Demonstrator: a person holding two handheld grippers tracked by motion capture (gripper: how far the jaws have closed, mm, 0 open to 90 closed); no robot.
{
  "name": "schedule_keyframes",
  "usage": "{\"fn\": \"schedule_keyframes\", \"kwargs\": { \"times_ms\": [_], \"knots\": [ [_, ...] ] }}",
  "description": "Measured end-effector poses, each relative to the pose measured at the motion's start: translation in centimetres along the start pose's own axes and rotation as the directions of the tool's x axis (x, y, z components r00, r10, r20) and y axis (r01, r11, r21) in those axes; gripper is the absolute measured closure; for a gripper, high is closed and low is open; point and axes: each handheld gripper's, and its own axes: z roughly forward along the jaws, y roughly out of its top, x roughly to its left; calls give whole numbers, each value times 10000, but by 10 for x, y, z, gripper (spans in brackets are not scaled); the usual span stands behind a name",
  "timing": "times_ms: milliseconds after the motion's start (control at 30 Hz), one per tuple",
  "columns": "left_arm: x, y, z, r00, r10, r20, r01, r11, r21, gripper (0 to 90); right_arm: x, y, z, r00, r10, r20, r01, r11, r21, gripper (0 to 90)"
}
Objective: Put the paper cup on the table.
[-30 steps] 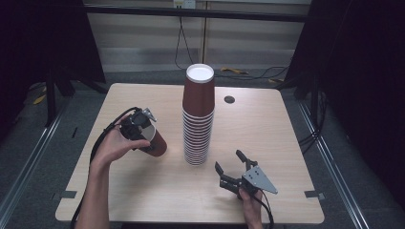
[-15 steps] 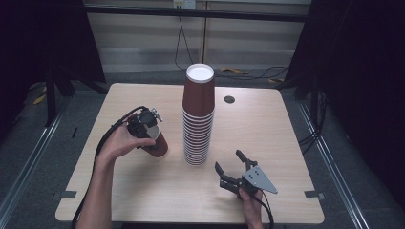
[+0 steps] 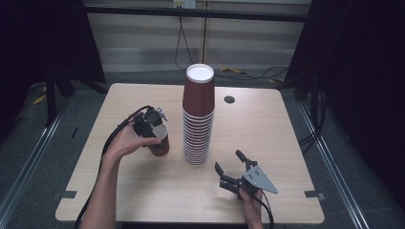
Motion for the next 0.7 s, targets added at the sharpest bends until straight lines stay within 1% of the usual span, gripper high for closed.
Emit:
{"fn": "schedule_keyframes", "kwargs": {
  "times_ms": [100, 133, 200, 267, 300, 333, 367, 400, 467, 533, 600, 633, 700],
  "knots": [
    [-1, 0, 2, 10000, -34, -64, 34, 10000, -33, 52, 0, 0, 0, 10000, -3, 3, 3, 10000, -3, 134],
    [-2, 0, 5, 10000, 30, 7, -30, 9999, -115, 53, 0, 0, 0, 10000, 0, 0, 0, 10000, -2, 135],
    [-2, -1, 5, 10000, 72, -19, -72, 9999, -106, 52, 0, 0, 0, 10000, -4, 2, 4, 10000, -4, 135],
    [-2, -2, 5, 10000, -73, -39, 72, 9996, -261, 53, 0, 0, 0, 10000, -7, -2, 7, 10000, -5, 134],
    [-1, -4, 5, 9999, -133, 60, 135, 9995, -298, 52, 0, 0, 0, 10000, -2, -4, 2, 10000, -3, 134],
    [-1, -4, 5, 9999, -133, 60, 135, 9995, -298, 52, 0, 0, 0, 10000, -3, -3, 3, 10000, -2, 135],
    [0, -7, 6, 9997, -173, 150, 179, 9991, -386, 52, 0, 0, 0, 10000, -2, -1, 2, 10000, -3, 134],
    [-1, -9, 8, 9994, -323, 153, 331, 9977, -588, 53, 0, 0, 0, 10000, -3, -2, 3, 10000, -4, 135],
    [-1, -13, 10, 9996, -174, 224, 187, 9980, -602, 64, 0, 0, 0, 10000, -3, -1, 3, 10000, -4, 134],
    [-3, -17, 12, 9997, -191, 149, 205, 9944, -1034, 54, 0, 0, 0, 10000, 0, -4, 0, 10000, -2, 134],
    [-3, -20, 12, 9999, -126, 102, 137, 9929, -1179, 49, 0, 0, 0, 10000, -3, -6, 3, 10000, -4, 134],
    [-3, -22, 13, 9996, -276, 111, 288, 9899, -1387, 47, 0, 0, 0, 10000, 0, -3, 0, 10000, -4, 134],
    [-2, -25, 13, 9992, -332, 235, 365, 9873, -1546, 50, 0, 0, 0, 10000, 1, -2, -1, 10000, -2, 134]
  ]
}}
